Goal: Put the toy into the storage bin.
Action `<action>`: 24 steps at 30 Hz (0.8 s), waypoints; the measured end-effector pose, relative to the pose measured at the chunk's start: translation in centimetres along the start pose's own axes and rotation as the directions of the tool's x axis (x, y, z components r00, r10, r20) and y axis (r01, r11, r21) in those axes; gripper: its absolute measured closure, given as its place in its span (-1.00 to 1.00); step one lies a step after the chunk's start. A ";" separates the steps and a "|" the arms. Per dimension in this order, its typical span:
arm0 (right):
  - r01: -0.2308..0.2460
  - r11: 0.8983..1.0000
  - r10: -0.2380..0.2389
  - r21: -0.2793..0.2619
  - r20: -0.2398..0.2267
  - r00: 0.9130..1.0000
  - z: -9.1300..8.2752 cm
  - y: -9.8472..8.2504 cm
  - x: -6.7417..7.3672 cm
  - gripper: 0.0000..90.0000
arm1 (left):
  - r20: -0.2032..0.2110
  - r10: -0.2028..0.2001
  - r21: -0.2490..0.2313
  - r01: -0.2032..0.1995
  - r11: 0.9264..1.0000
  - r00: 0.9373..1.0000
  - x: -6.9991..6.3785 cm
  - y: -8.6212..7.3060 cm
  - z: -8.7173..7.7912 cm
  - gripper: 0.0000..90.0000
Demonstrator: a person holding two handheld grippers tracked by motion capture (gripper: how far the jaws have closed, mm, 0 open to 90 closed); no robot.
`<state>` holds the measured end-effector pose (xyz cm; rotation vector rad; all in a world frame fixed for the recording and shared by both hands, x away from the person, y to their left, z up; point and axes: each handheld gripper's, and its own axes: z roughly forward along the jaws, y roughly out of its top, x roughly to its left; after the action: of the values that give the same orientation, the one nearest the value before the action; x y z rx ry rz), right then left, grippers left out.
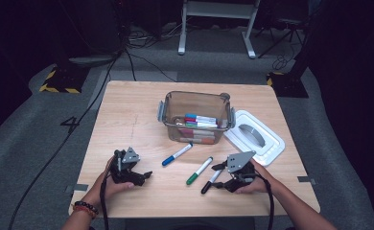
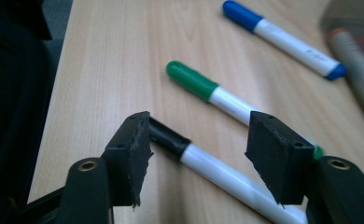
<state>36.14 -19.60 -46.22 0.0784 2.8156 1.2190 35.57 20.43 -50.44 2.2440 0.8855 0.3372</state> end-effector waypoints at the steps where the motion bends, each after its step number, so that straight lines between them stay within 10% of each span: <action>1: 0.010 1.000 -0.010 0.002 -0.009 1.000 0.4 0.0 0.2 -0.11 | 0.000 0.000 0.000 0.000 1.000 1.000 0.0 0.0 0.0 -0.71; 13: 0.047 0.997 -0.043 0.067 -0.068 0.997 3.5 -0.3 1.0 0.08 | 0.004 0.000 -0.001 0.000 1.000 1.000 0.0 0.0 0.0 -0.71; 24: 0.020 0.998 -0.014 0.068 -0.087 0.996 3.2 -1.0 0.8 0.64 | 0.004 0.000 -0.001 0.000 1.000 1.000 0.0 0.0 0.0 -0.71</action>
<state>35.58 -17.90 -49.16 0.0058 2.9261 1.1499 35.51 20.43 -50.45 2.2428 0.8830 0.3329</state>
